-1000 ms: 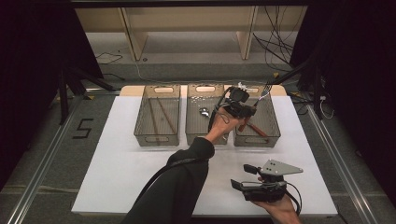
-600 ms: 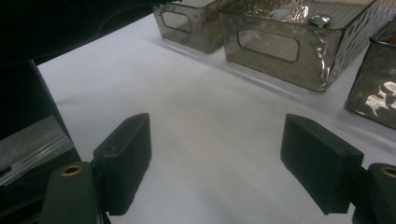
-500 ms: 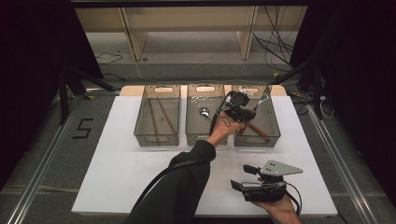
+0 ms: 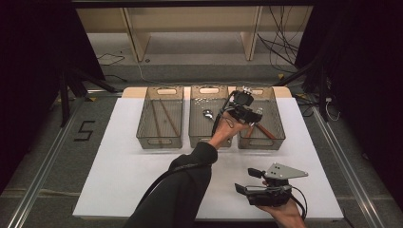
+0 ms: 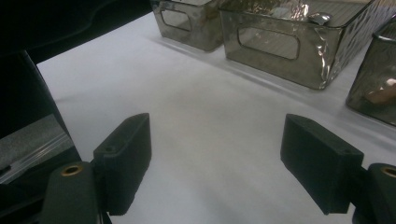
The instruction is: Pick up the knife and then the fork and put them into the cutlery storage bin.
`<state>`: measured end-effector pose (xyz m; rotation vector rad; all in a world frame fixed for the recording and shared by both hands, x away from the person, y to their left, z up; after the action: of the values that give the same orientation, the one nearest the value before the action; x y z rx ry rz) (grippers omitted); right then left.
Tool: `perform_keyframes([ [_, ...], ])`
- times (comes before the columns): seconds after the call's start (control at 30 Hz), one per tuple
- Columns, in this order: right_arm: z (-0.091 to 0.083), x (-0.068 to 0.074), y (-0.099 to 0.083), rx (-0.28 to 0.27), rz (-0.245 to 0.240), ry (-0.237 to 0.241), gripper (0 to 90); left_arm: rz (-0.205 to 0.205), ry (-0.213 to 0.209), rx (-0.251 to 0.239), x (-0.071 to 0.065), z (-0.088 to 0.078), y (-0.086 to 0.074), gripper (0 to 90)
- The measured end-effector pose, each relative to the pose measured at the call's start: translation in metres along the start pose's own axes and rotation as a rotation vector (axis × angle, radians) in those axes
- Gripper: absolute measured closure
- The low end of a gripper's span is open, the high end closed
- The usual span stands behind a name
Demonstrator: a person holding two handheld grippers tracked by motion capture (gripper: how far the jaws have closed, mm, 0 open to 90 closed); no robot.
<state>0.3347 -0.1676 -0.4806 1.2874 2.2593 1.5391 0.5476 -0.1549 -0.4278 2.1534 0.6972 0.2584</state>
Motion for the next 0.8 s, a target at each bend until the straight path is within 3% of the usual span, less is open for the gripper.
perform_keyframes([
  [0.2,0.000,-0.001,0.000,-0.002,0.001,-0.005,25.4,0.008,-0.018,-0.017,0.003,-0.023,0.002,40.6],
  [0.3,0.000,-0.002,0.000,-0.001,0.001,-0.007,25.5,0.032,-0.024,-0.028,0.007,-0.042,-0.002,37.9],
  [0.4,0.000,-0.002,0.000,-0.002,0.001,-0.010,25.5,0.034,-0.026,-0.033,0.009,-0.049,-0.004,35.2],
  [0.63,0.000,-0.003,0.000,-0.003,0.002,-0.013,25.5,0.034,-0.062,-0.063,0.016,-0.078,-0.028,30.8],
  [0.8,0.000,-0.005,0.001,-0.005,0.008,-0.018,25.5,0.040,-0.064,-0.079,0.020,-0.097,-0.045,28.4],
])
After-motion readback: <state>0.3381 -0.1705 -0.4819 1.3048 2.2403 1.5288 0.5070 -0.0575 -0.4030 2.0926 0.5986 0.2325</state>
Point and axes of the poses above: each handheld gripper's, and its own axes: z roughly forward along the jaws, y roughly out of its top, x roughly to its left, the point moved 8 cm from there along z, roughly forward along the jaws, and after that the axes turned 11 degrees about z, right-handed, at the moved point
